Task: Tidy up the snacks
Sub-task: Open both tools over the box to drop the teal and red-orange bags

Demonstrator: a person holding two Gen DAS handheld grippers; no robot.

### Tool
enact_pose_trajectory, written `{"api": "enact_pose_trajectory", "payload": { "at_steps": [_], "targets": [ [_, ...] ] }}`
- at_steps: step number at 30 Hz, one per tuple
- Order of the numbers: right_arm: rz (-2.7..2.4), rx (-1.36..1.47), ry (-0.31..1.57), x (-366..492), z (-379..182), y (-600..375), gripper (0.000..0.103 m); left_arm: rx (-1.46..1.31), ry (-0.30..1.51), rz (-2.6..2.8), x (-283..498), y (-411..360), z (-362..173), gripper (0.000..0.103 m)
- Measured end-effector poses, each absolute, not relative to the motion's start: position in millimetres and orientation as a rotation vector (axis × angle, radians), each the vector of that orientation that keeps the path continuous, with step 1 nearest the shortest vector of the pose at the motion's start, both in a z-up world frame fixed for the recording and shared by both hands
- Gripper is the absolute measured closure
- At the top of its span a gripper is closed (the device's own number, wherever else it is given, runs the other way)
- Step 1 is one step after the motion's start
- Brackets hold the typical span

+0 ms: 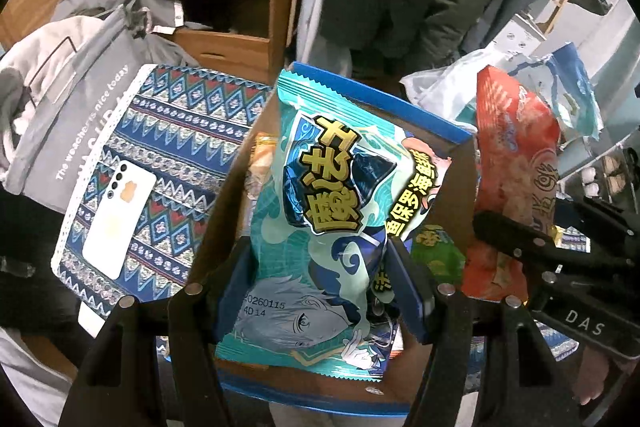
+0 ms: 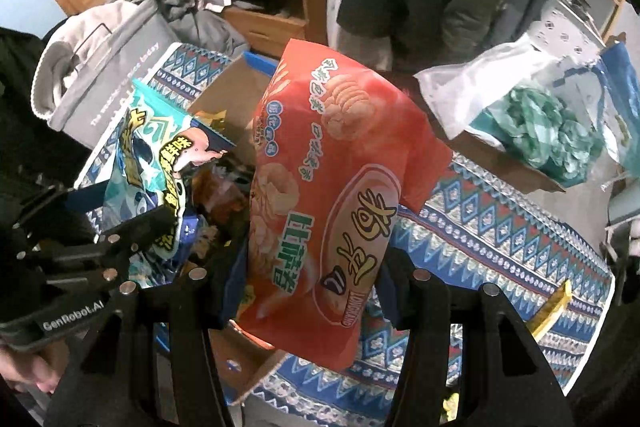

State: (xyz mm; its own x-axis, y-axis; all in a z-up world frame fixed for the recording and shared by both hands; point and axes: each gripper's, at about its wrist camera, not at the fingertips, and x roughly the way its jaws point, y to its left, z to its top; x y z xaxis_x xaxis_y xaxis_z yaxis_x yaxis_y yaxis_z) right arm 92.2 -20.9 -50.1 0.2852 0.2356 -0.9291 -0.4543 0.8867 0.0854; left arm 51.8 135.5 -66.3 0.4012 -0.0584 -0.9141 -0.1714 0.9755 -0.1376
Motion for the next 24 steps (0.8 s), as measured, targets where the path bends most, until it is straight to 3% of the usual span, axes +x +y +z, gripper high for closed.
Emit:
{"api": "enact_pose_trajectory", "payload": {
  "at_steps": [4, 9, 11, 24],
  "targets": [
    [0.486, -0.208, 1.199, 96.6, -53.1, -10.7, 0.046, -0.242, 1.178, 0.079, 52.4, 140.9, -71.7, 0.036],
    [0.471, -0.219, 1.156, 99.8, -46.9, -4.8, 0.028, -0.25, 1.165, 0.118, 51.9, 147.6, -68.1, 0.034],
    [0.47, -0.215, 1.142, 100.2, -43.0, -5.0, 0.028, -0.261, 1.158, 0.125, 51.0, 151.3, -66.2, 0.029],
    [0.444, -0.182, 1.133, 94.3, -34.4, -27.6, 0.028, -0.272, 1.142, 0.105, 47.2, 145.3, -57.2, 0.028]
  ]
}}
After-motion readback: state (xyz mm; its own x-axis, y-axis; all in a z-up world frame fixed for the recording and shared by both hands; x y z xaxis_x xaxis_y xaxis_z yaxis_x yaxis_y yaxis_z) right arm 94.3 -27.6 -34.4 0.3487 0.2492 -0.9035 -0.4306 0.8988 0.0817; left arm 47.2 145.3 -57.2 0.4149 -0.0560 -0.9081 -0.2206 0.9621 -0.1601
